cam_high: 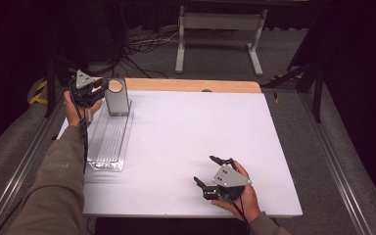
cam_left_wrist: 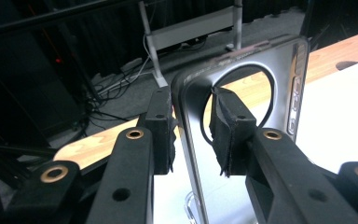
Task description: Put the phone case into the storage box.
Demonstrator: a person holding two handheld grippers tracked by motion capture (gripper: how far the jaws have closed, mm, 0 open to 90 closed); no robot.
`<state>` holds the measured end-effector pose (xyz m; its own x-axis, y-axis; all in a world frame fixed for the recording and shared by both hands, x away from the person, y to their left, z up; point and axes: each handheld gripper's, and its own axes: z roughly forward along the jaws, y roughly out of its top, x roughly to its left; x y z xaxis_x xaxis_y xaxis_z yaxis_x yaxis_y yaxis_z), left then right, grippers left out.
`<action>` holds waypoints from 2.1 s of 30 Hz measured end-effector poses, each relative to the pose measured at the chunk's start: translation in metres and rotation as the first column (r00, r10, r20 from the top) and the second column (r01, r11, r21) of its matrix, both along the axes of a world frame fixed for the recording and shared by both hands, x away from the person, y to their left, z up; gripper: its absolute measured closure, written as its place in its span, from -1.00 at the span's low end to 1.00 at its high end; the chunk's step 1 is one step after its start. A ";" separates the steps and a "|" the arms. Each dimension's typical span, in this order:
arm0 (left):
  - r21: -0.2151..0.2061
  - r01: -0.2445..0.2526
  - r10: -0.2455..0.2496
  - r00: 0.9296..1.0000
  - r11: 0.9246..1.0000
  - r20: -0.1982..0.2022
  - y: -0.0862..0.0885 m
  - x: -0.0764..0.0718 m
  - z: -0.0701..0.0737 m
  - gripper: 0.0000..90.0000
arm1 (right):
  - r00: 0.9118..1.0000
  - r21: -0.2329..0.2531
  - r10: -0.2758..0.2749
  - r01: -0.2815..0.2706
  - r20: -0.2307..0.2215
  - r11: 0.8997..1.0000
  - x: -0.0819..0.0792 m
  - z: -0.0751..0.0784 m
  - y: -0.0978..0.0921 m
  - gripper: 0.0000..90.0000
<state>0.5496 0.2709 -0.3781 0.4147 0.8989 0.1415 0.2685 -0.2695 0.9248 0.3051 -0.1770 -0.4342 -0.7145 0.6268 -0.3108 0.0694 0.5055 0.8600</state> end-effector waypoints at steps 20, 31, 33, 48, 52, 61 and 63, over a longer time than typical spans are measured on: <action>-0.015 -0.025 0.025 1.000 1.000 -0.001 0.003 -0.004 0.003 0.41 | 1.000 0.003 -0.004 0.004 0.004 1.000 0.000 0.001 0.000 -0.56; 0.011 -0.047 0.047 0.999 0.999 0.006 0.003 -0.005 0.007 0.29 | 1.000 0.007 -0.005 0.005 0.003 1.000 0.000 0.001 -0.001 -0.56; -0.003 -0.046 0.046 0.999 0.999 0.012 0.003 -0.006 0.008 0.24 | 1.000 0.007 -0.004 0.004 0.003 1.000 -0.001 0.001 0.000 -0.56; -0.016 -0.057 0.057 0.998 0.998 0.022 0.007 -0.012 0.014 0.05 | 1.000 0.009 -0.006 0.006 0.011 1.000 -0.001 0.002 -0.001 -0.56; -0.018 -0.059 0.059 0.998 0.998 0.021 0.009 -0.013 0.015 -0.01 | 1.000 0.010 -0.007 0.006 0.013 1.000 -0.001 0.003 -0.001 -0.56; -0.038 -0.049 0.050 0.998 0.998 0.032 0.012 -0.018 0.019 -0.23 | 1.000 0.029 -0.013 0.013 0.007 0.999 -0.001 0.005 -0.002 -0.56; -0.037 -0.044 0.045 0.998 0.998 0.032 0.013 -0.019 0.020 -0.27 | 1.000 0.032 -0.016 0.016 0.011 0.999 -0.002 0.005 -0.003 -0.56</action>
<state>0.5311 0.2838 -0.3586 0.3699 0.9211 0.1217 0.2486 -0.2243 0.9423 0.3036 -0.1795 -0.4288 -0.7008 0.6481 -0.2981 0.0677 0.4764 0.8766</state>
